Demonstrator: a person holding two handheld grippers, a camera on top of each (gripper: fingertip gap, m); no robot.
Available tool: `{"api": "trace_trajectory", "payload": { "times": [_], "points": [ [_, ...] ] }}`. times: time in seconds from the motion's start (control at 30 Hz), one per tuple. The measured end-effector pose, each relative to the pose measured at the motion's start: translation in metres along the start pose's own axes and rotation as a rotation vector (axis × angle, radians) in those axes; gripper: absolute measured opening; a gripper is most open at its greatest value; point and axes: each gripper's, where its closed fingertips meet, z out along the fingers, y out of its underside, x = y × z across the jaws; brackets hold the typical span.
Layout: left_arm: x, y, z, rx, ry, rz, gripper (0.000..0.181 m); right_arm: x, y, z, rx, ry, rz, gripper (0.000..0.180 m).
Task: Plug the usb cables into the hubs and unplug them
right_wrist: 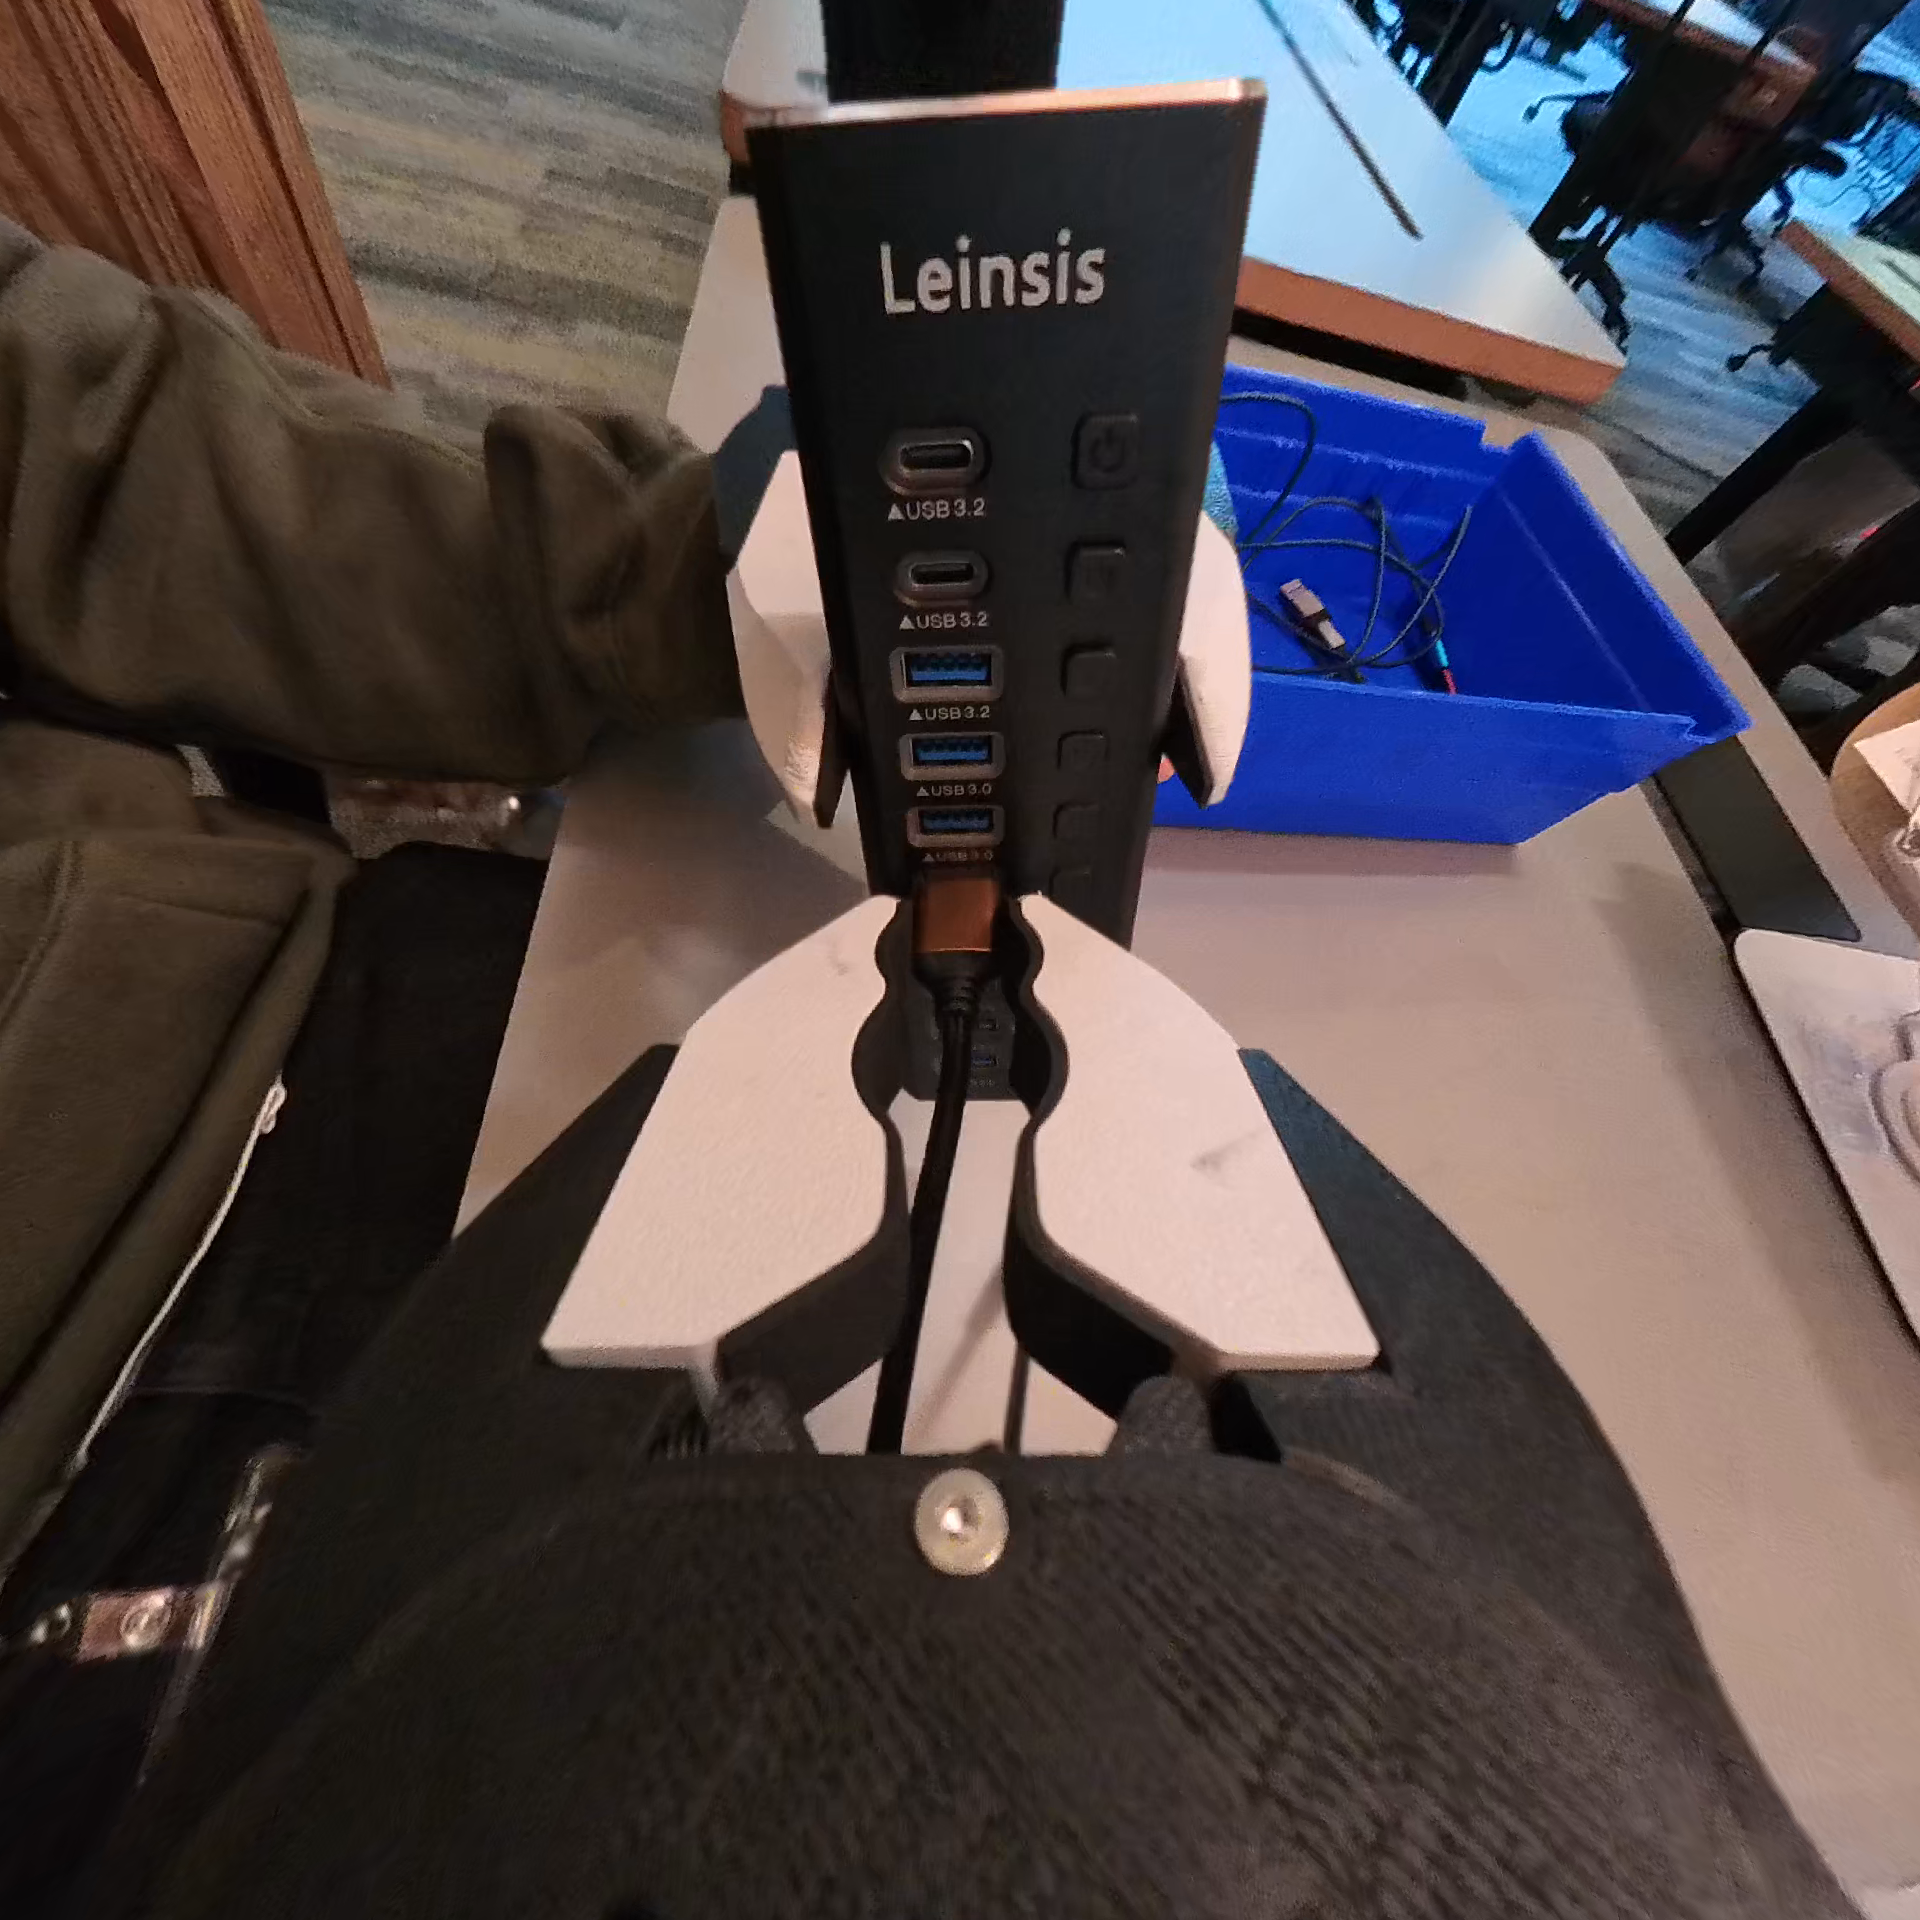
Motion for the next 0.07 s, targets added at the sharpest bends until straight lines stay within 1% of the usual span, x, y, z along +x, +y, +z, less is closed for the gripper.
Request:
{"api": "trace_trajectory", "payload": {
  "times": [0.07],
  "points": [
    [0.0007,0.0016,0.0004,-0.012,0.002,0.007,0.059,0.0005,0.0011,-0.0038,-0.046,0.008,-0.039,0.016]
  ]
}}
